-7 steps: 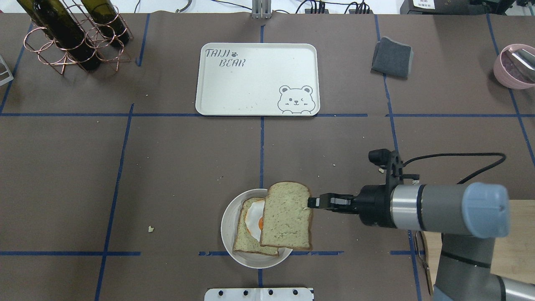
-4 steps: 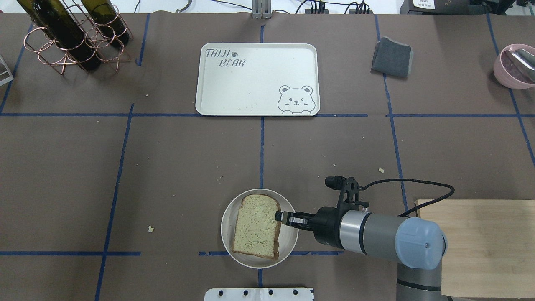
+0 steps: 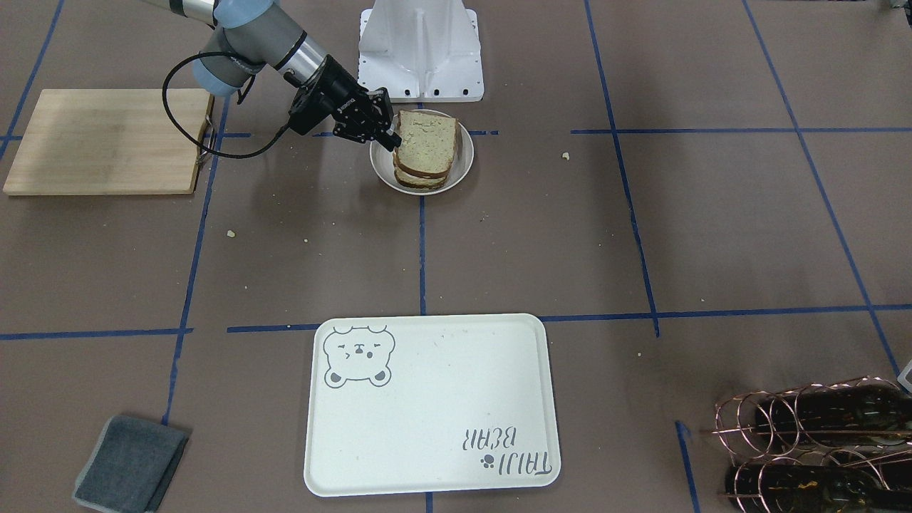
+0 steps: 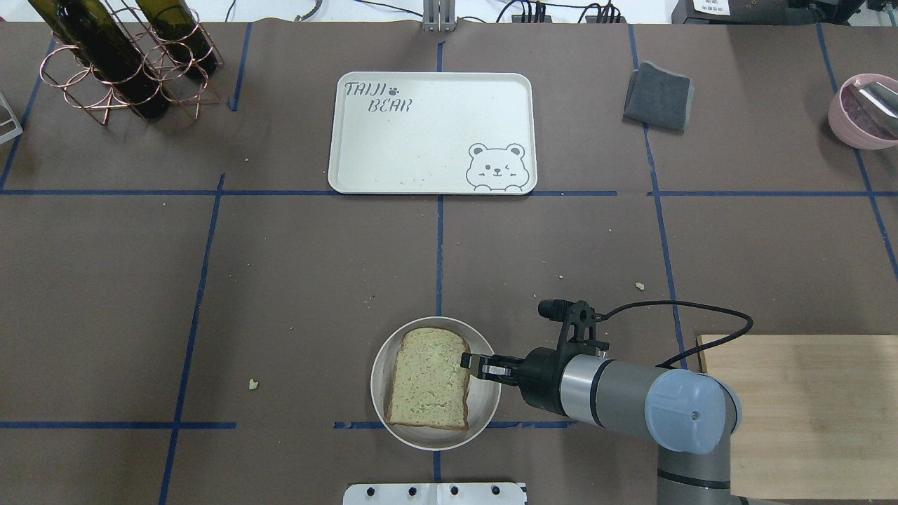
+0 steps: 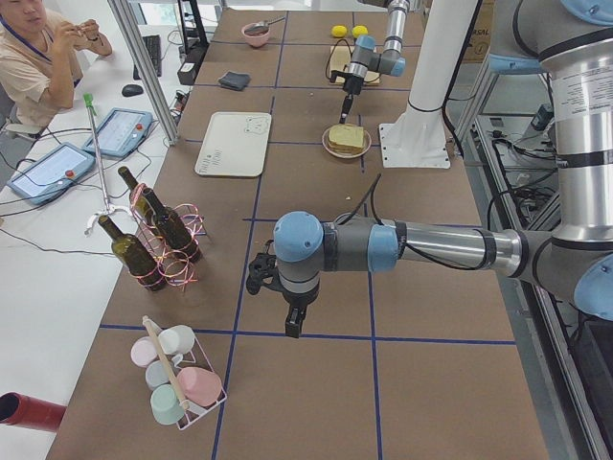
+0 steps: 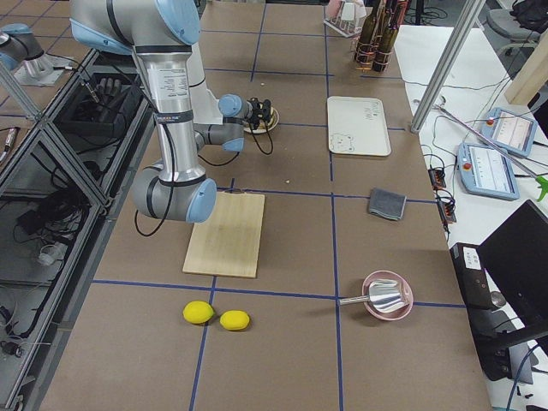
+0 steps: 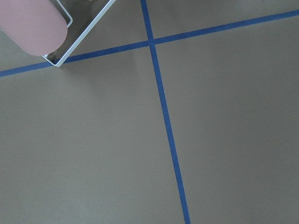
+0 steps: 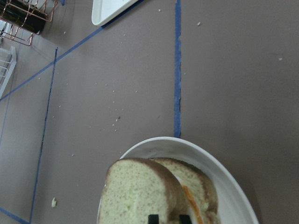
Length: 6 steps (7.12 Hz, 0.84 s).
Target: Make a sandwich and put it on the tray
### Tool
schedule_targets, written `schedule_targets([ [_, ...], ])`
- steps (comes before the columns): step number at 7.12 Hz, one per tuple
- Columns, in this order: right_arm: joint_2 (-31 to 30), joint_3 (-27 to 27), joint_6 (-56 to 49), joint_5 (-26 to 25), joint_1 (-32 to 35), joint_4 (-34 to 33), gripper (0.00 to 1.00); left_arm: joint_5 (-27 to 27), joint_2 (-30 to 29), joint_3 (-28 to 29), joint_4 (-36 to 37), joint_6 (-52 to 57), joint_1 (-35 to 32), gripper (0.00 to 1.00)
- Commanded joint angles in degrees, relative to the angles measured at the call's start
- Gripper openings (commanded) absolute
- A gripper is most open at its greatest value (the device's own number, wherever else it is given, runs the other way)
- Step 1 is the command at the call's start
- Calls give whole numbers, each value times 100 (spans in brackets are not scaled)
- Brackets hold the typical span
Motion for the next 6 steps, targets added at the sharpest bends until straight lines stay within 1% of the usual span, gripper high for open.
schedule_targets([
  [1,-4,176,-40,265,404,-848,100,23,-94,-60,-70,0,-1,100],
  [2,5,386,-101,920,1007,-1837,100,76,-112,-69,-401,0,-1,100],
  [3,-3,510,-702,1866,1813,-2587,100,76,-139,-182,-813,-17,16,100],
  [4,-143,520,-1683,2511,2518,-2890,100,85,-348,-218,-1235,-52,25,100],
  [5,-483,468,-2537,2996,3282,-3085,100,268,-698,-184,-1465,-61,17,100],
  [6,-844,450,-3624,3540,4081,-3313,100,296,-841,-175,-2225,-79,8,100],
])
